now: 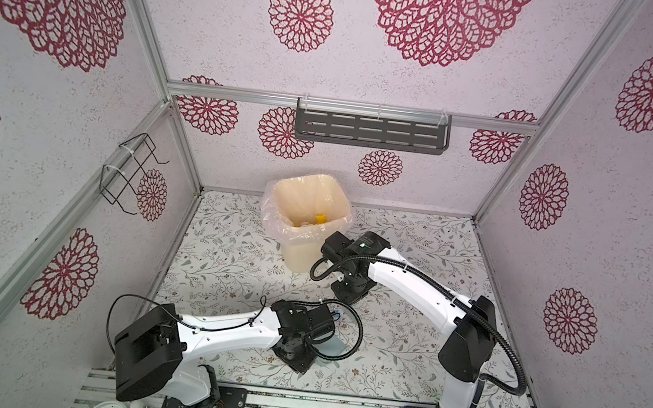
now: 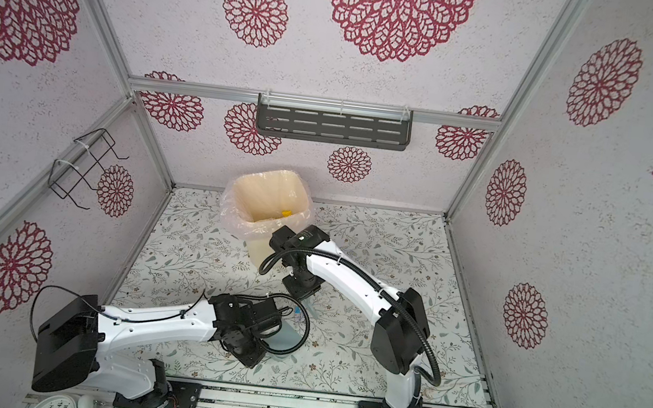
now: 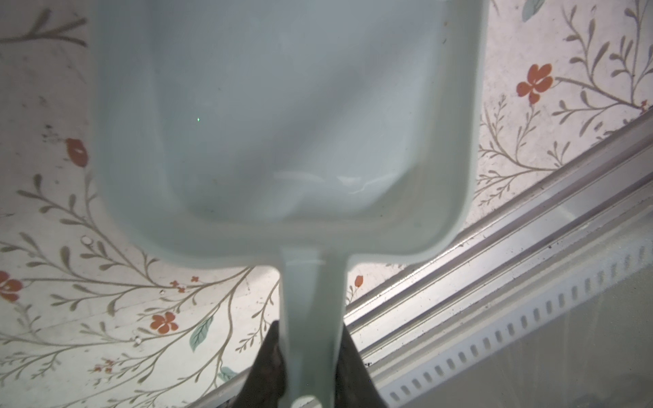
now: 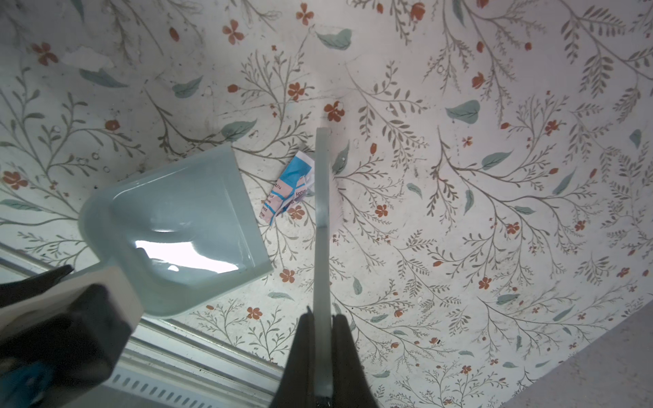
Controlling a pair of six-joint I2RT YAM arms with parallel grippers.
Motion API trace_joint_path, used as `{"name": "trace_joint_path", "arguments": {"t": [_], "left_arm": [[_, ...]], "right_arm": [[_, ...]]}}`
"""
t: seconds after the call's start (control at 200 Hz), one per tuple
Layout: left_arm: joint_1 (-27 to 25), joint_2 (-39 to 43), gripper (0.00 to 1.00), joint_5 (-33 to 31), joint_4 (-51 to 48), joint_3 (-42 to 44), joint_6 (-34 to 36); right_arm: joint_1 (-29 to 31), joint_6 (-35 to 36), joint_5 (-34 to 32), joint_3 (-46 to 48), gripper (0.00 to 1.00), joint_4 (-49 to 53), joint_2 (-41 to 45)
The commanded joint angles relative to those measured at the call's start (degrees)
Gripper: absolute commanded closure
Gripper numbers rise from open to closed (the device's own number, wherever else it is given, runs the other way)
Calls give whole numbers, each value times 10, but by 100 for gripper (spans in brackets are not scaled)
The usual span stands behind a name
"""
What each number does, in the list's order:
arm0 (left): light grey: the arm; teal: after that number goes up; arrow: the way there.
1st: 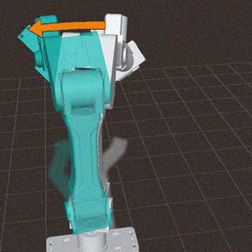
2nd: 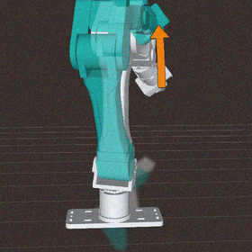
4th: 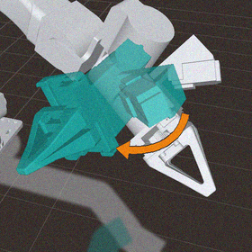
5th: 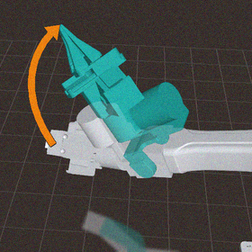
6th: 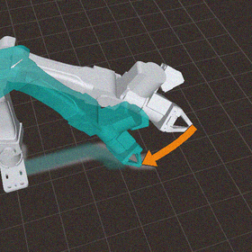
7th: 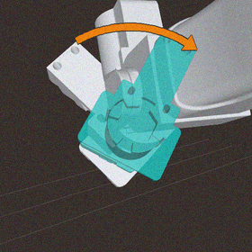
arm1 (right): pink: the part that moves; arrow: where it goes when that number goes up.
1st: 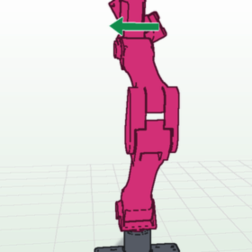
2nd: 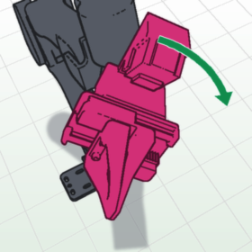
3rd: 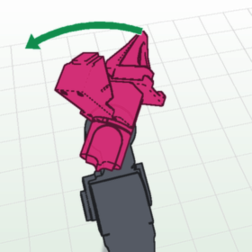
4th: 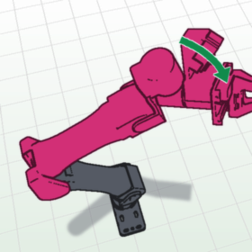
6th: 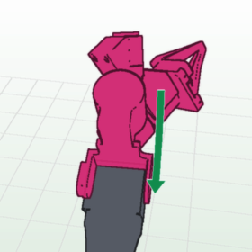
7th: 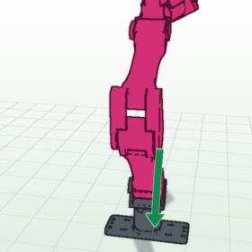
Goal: Sweep away the paper scraps from the table
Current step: 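Push the blue-and-pink scrap into the dustpan with the right gripper's brush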
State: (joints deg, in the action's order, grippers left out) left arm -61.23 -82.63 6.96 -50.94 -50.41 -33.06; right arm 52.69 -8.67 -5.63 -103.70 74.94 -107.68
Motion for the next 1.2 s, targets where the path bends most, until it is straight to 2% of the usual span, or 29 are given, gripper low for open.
{"name": "trace_joint_path", "arguments": {"t": [0.0, 0.335, 0.555, 0.876, 1.011, 1.196], "left_arm": [[4, -1, 100, -4, 13, 5, 3], [5, -3, 100, -9, 20, 3, 5], [5, 3, 100, -18, 27, 5, 1], [0, 22, 100, -40, 36, 7, -1], [-4, 39, 100, -56, 50, 15, -1], [-9, 65, 100, -77, 62, 19, 5]], "right_arm": [[19, -16, 42, -21, 100, 32, 8], [64, -59, 120, -47, 100, 50, 29], [63, -78, 119, -53, 100, 55, 53], [26, -90, 119, -16, 100, 32, 92], [3, -87, 154, -1, 100, 17, 108], [-26, -79, 112, -24, 100, 54, 118]]}}
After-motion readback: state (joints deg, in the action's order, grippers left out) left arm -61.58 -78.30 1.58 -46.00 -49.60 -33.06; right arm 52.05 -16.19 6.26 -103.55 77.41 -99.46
